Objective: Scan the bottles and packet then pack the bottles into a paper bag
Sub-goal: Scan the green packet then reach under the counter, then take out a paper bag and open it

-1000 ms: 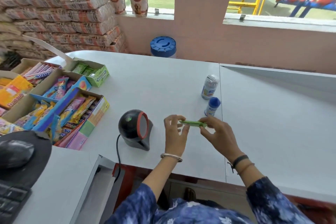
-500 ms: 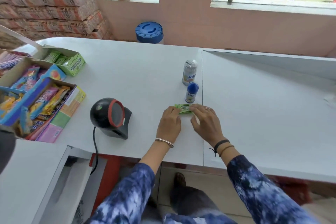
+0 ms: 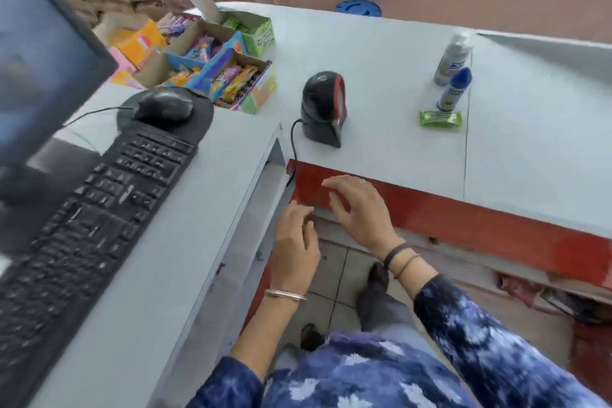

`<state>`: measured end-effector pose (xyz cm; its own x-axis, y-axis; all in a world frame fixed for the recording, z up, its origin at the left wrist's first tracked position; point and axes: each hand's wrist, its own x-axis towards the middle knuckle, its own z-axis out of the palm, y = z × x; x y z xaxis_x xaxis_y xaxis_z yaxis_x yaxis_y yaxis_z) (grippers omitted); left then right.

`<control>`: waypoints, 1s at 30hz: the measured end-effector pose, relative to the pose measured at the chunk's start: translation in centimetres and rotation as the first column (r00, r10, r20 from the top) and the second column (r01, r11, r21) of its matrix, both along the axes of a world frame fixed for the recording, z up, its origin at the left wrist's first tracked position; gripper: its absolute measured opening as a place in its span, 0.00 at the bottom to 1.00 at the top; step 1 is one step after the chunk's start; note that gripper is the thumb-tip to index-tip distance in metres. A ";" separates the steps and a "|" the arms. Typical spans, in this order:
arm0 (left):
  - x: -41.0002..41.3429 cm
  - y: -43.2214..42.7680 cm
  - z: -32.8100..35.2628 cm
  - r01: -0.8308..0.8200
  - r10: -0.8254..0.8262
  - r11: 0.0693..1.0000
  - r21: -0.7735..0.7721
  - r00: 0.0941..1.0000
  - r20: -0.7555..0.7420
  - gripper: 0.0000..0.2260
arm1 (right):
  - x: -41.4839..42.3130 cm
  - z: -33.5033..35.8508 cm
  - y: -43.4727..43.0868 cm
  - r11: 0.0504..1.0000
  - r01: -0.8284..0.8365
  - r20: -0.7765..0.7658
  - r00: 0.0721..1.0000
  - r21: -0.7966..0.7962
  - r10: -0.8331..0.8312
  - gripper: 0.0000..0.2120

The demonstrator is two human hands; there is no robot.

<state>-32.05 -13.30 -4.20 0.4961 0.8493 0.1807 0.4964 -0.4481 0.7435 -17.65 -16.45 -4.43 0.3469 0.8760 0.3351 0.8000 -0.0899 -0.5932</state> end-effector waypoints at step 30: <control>-13.1 -0.4 -0.3 -0.158 0.104 0.987 -0.041 0.800 -0.591 0.17 | -9.9 -1.1 3.2 0.861 -0.418 0.115 0.878 -0.289 0.465 0.10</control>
<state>-45.19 -13.71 -4.55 0.3674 0.9121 -0.1818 0.8981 -0.2972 0.3242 -27.54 -13.27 -5.56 -0.1397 0.9846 0.1055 0.8785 0.1723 -0.4455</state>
